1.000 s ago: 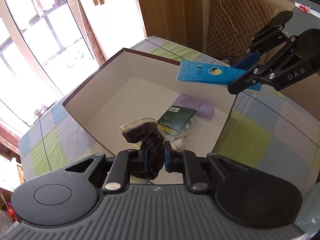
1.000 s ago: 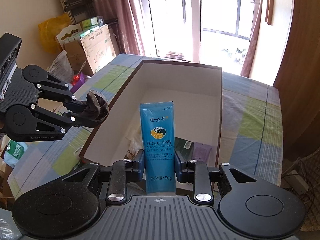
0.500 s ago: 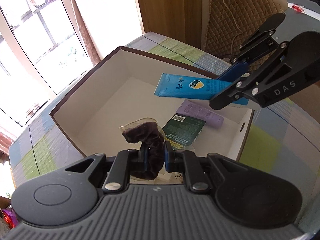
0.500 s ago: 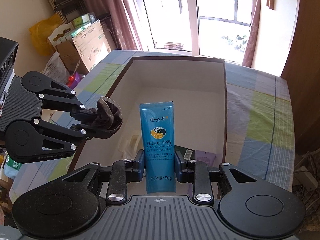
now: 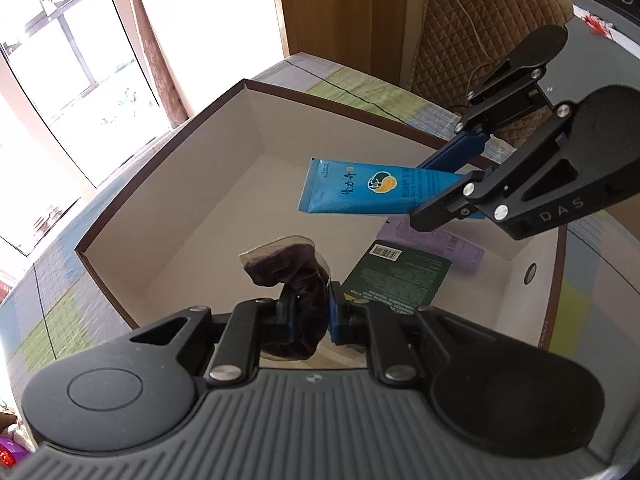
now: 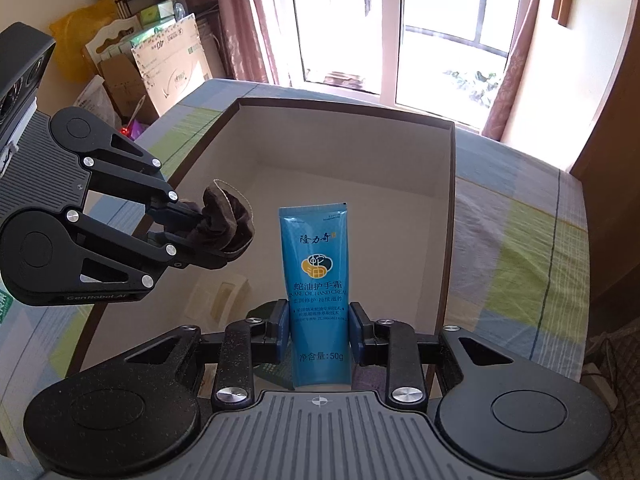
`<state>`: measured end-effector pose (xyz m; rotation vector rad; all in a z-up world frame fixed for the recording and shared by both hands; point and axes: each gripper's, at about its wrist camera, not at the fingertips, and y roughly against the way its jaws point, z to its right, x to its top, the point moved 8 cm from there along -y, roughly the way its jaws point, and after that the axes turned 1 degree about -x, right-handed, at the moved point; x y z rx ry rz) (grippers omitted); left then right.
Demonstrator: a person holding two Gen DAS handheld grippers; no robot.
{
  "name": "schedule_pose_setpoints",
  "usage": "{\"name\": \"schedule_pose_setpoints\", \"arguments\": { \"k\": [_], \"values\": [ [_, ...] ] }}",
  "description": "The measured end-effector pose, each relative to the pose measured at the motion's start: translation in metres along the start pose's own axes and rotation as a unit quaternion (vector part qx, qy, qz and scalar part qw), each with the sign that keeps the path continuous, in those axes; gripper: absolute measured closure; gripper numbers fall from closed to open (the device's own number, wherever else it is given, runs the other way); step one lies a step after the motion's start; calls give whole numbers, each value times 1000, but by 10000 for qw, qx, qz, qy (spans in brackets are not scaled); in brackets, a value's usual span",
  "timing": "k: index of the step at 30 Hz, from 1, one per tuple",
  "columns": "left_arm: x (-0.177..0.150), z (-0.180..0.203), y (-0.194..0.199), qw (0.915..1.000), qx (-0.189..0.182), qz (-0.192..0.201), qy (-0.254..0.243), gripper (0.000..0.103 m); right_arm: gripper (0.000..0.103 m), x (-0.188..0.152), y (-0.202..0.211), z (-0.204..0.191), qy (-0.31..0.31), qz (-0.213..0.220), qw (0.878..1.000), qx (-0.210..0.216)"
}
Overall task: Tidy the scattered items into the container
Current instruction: 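Carry the scrunchie and blue tube over the brown box with both grippers, then open the left gripper dropping the scrunchie while the right gripper releases the blue tube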
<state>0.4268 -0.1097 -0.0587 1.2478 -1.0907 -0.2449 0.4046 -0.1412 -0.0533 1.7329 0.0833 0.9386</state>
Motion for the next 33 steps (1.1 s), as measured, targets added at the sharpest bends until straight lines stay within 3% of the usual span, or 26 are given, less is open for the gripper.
{"name": "schedule_pose_setpoints", "arguments": {
  "k": [12, 22, 33],
  "values": [
    [1, -18, -44, 9995, 4, -322, -9, 91, 71, 12, -41, 4, 523, -121, 9985, -104],
    [-4, -31, -79, 9973, 132, -722, 9, 91, 71, 11, -80, 3, 1373, -204, 9893, -446],
    [-2, -36, -101, 9960, 98, -884, 99, 90, 70, 5, -99, 13, 1506, -216, 9871, -499]
  ]
}}
